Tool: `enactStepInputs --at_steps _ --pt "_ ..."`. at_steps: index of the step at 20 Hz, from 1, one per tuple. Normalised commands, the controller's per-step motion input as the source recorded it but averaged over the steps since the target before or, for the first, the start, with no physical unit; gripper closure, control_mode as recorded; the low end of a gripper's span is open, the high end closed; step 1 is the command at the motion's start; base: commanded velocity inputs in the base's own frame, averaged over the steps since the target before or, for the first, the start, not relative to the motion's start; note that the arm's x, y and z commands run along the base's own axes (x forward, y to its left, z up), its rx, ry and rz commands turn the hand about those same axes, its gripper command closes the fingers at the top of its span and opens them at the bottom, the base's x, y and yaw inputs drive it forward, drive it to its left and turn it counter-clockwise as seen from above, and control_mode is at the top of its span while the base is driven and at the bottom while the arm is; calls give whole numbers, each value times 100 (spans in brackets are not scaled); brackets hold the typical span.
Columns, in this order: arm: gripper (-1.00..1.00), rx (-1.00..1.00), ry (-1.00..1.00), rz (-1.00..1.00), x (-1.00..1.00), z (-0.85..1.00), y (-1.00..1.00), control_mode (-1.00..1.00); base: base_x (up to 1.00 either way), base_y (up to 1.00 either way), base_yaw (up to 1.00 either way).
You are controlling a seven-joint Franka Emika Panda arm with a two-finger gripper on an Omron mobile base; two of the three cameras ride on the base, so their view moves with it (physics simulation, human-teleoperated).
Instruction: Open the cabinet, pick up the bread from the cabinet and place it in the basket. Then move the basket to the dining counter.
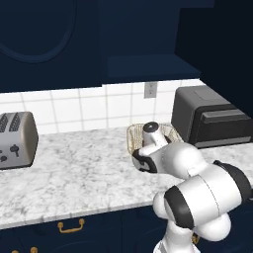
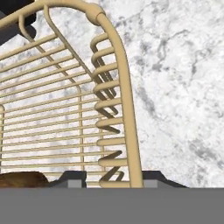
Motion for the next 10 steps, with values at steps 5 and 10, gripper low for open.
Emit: enactStepInputs --at_steps 5,10 --pt "100 0 0 7 -29 -8 -28 -100 0 0 0" --pt "100 0 -1 7 -46 1 0 -100 0 0 0"
